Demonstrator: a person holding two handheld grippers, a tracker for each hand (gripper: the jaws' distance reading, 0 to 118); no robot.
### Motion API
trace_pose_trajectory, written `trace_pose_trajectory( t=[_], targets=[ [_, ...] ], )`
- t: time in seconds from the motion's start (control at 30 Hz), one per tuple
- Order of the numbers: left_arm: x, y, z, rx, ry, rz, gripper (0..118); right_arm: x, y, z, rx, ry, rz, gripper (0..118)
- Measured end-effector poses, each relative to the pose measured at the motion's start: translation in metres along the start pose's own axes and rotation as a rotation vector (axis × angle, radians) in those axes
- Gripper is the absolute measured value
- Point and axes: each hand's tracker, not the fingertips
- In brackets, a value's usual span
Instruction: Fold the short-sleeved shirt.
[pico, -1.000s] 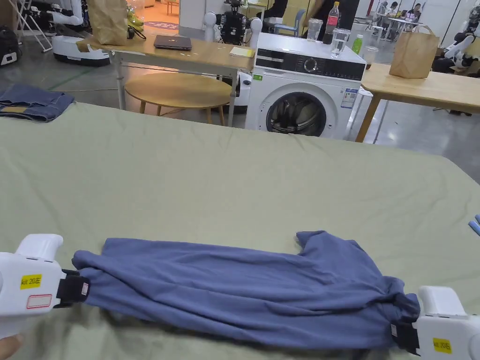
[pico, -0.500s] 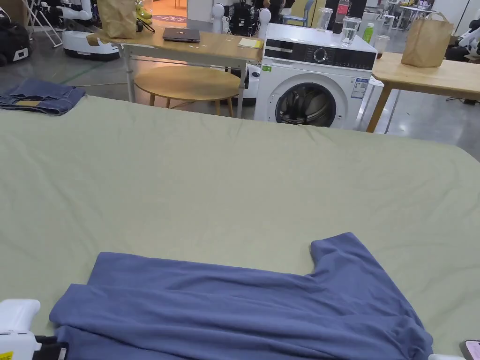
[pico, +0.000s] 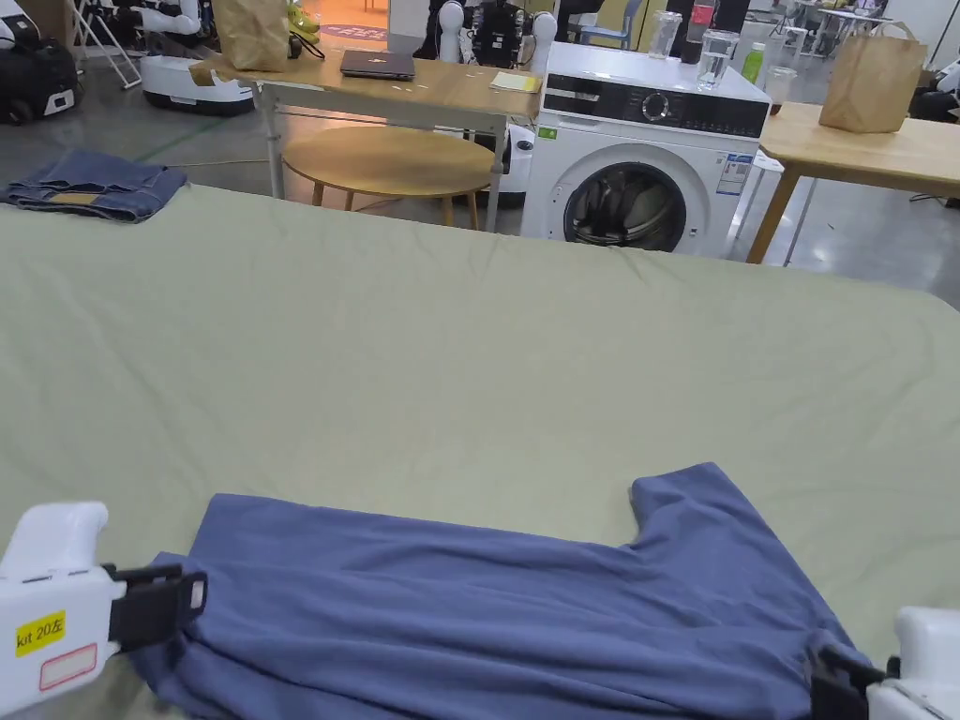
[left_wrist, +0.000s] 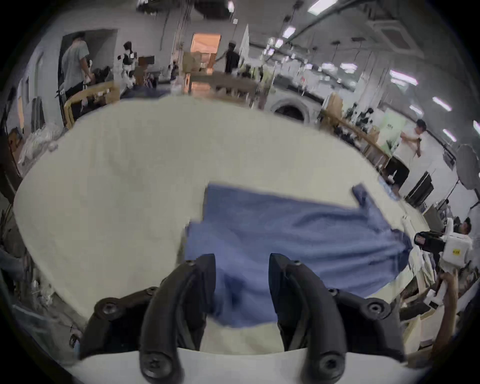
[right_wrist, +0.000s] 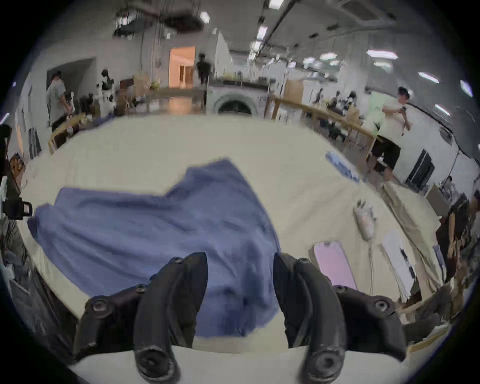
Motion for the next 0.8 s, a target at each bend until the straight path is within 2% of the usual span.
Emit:
trace_pose_trajectory(
  t=[0.1, 0.13, 0.23, 0.27, 0.3, 0.33, 0.4, 0.53, 0.63, 0.8],
  targets=[
    [0.020, 0.011, 0.004, 0.175, 0.029, -0.067, 40, -0.022, 0.010, 0.005, 0.160, 0.024, -0.033, 53],
    [0.028, 0.012, 0.004, 0.227, 0.037, -0.091, 40, -0.030, 0.013, 0.006, 0.213, 0.037, -0.041, 49],
    [0.050, 0.016, 0.008, 0.379, 0.060, -0.159, 38, -0.054, 0.021, 0.008, 0.338, 0.064, -0.067, 17],
    [0.057, 0.017, 0.009, 0.416, 0.082, -0.179, 32, -0.062, 0.023, 0.009, 0.369, 0.066, -0.068, 15],
    [0.063, 0.018, 0.011, 0.447, 0.088, -0.199, 13, -0.068, 0.025, 0.010, 0.399, 0.077, -0.073, 10],
    [0.069, 0.020, 0.012, 0.480, 0.097, -0.220, 0, -0.075, 0.028, 0.010, 0.421, 0.089, -0.070, 1],
    [0.073, 0.021, 0.011, 0.539, 0.145, -0.231, 0, -0.086, 0.030, 0.010, 0.475, 0.101, -0.086, 0],
    [0.067, 0.036, 0.005, 0.507, 0.112, -0.212, 0, -0.100, 0.035, 0.006, 0.478, 0.119, -0.078, 0],
    [0.045, 0.049, -0.010, 0.475, 0.155, -0.185, 0, -0.105, 0.038, 0.002, 0.472, 0.118, -0.061, 0],
    [-0.010, 0.093, -0.069, 0.133, 0.063, -0.061, 0, -0.105, 0.038, -0.007, 0.429, 0.124, -0.026, 0]
  ],
)
